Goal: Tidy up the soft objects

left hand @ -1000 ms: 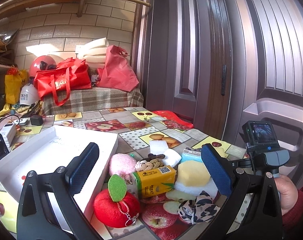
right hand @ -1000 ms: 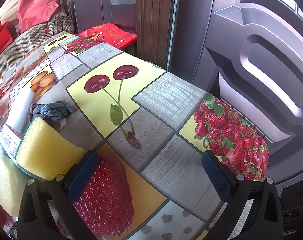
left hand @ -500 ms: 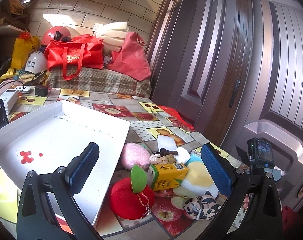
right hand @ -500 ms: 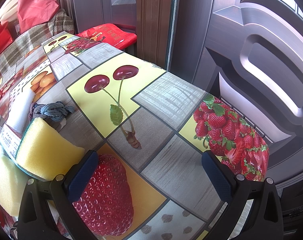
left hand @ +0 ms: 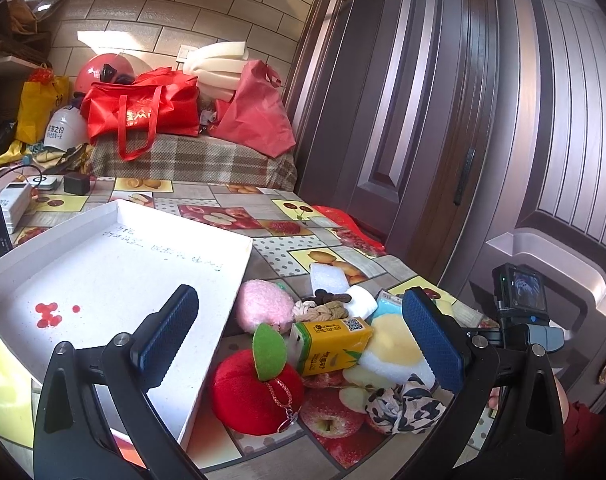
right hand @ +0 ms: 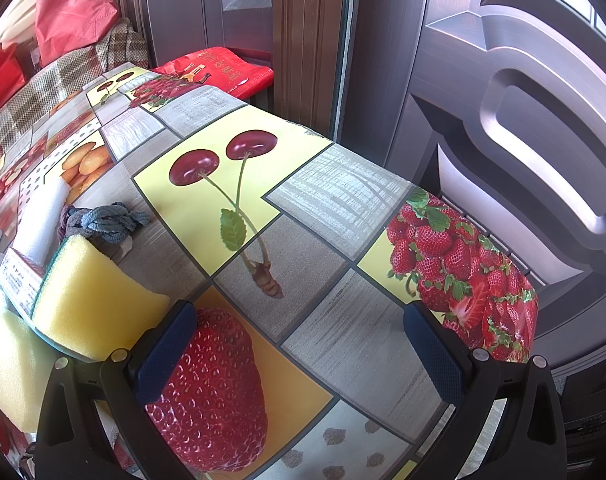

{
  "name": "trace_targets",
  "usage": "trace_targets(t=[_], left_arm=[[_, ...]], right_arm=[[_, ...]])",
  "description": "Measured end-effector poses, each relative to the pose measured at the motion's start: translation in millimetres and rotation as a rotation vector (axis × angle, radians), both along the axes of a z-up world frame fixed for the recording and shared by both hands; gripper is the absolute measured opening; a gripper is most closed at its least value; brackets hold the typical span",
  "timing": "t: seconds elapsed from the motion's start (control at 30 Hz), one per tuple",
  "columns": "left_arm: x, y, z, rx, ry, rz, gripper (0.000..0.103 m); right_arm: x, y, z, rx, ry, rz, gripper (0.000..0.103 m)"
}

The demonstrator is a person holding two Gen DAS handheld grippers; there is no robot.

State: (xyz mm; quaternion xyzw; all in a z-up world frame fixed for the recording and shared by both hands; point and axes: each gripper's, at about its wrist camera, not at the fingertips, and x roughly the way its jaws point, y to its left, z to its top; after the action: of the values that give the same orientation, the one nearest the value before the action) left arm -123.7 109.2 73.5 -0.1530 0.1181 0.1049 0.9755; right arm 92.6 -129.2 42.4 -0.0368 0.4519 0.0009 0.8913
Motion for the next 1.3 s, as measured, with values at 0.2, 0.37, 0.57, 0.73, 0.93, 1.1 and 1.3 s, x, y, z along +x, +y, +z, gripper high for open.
trace_targets(t=[0.2,0.37,0.57,0.73,0.93,1.1,1.3], left_arm=[[0.8,-1.4,-0.4,0.009,0.013,-0.004,0.103],[-0.6,1.3,1.1,-0.004,0.011,-0.007,0.103],[-18.0,12.4,2.4,-0.019,0.023,0.008,0.103],[-43.0,22.6,0.1,0.0,0.048,0.0,0.103],[-51.8,30.1,-9.5,0.01,0.142,-0.103,0.103],[-33.3,16.9,-13.3,0.024,0.195,-0.173,0.103],[17.7,-13.4,-21.5,0.142,0.322,-0.245,0.103]], right_arm=[[0.2,-0.2,-0.1,0.0,0.0,0.0,0.103],[0.2,-0.2,-0.1,0.0,0.0,0.0,0.103],[0.2,-0.2,-0.1,0.0,0.0,0.0,0.103],[0.1,0.0,-0.1,0.0,0.0,0.0,0.103],[0.1,0.1,-0.1,0.0,0.0,0.0,0.103],[0.2,-0.2,-0.1,0.0,0.0,0.0,0.103],[0.0,0.0,0.0,0.0,0.0,0.0,0.103]])
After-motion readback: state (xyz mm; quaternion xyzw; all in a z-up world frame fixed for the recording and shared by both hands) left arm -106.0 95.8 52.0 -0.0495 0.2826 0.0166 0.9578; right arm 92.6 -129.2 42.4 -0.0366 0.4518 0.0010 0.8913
